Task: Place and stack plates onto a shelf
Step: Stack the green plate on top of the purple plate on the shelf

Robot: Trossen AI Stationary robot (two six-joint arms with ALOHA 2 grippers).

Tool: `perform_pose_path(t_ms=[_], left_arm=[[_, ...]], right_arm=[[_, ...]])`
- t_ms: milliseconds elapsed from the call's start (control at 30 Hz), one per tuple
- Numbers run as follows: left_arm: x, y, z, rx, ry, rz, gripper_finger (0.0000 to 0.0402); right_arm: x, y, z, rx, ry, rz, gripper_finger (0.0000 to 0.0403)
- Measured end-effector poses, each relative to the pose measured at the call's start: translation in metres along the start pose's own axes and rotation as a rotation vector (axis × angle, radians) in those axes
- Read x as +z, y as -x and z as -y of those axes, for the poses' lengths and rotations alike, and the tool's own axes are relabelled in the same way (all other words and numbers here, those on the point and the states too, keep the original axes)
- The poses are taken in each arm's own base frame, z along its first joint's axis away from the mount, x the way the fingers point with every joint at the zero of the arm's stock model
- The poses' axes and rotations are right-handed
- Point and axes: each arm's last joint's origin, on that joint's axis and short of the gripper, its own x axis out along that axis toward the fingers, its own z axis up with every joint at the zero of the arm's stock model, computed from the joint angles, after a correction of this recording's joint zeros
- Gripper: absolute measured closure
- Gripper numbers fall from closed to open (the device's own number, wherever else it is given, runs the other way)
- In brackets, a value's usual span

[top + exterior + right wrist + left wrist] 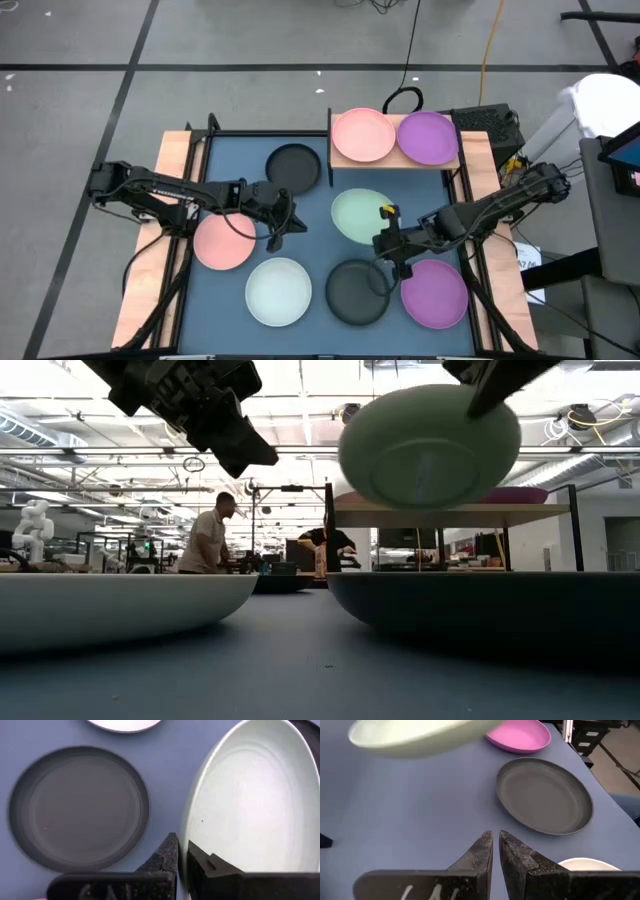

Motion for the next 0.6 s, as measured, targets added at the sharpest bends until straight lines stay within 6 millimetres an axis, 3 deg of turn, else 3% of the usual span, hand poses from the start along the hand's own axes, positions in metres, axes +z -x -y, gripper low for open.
perform_pose_path(t_ms=[600], left_arm=[[0.0, 0.0, 0.002, -0.005, -0.035, -0.002, 0.0366]], right_arm=[[0.017, 0.058, 0.015, -0.052, 0.004, -0.067, 0.0403]])
